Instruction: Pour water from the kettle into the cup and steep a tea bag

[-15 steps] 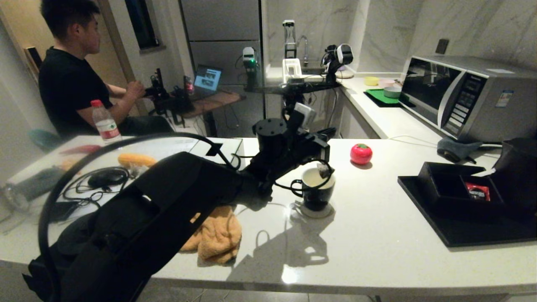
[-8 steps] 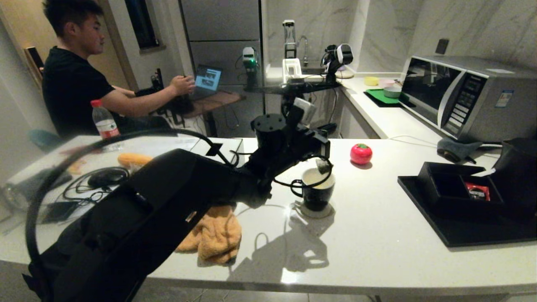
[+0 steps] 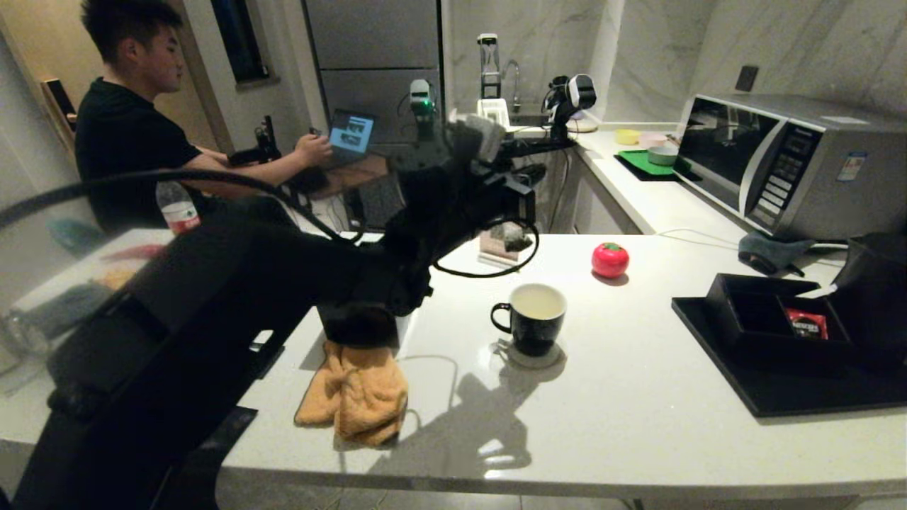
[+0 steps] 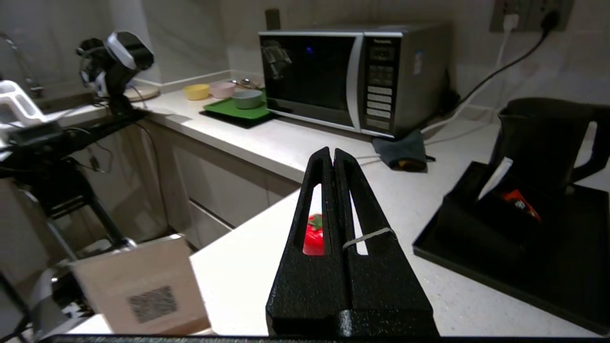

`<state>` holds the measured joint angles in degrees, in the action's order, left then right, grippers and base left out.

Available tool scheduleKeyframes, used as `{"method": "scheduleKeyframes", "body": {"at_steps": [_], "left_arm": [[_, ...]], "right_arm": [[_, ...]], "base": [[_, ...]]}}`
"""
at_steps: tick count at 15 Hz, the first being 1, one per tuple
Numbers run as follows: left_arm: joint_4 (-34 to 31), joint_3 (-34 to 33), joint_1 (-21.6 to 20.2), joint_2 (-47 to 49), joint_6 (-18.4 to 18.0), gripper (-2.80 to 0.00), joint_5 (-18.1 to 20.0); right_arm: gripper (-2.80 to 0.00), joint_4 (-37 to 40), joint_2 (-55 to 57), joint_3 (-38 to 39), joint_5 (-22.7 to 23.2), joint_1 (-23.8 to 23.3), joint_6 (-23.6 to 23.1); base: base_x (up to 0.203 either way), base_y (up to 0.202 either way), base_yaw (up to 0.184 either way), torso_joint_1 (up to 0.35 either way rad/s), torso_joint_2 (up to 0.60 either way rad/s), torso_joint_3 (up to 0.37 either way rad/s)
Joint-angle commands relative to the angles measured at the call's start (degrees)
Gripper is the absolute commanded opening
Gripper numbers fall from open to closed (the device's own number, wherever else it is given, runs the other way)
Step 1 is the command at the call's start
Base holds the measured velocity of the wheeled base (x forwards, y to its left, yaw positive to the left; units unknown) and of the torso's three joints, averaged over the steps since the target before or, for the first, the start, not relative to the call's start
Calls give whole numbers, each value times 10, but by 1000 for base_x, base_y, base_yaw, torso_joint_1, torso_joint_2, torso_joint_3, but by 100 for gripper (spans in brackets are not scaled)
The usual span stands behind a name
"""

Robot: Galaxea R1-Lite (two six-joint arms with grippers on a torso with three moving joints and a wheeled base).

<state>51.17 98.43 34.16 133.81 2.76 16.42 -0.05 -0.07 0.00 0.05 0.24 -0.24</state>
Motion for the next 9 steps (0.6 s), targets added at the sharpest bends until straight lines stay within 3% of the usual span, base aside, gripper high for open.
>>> {"method": "scheduleKeyframes", "body": {"at_steps": [1,9], "left_arm": [[-13,1,-21,-41,1,-280,1],[-70,-1,-148,-133,1,-280,0]], "right_arm": [[-280,0,1,0,0,0,0],[-280,0,1,0,0,0,0]], "base": [[0,0,0,0,0,0],[0,0,0,0,0,0]]}}
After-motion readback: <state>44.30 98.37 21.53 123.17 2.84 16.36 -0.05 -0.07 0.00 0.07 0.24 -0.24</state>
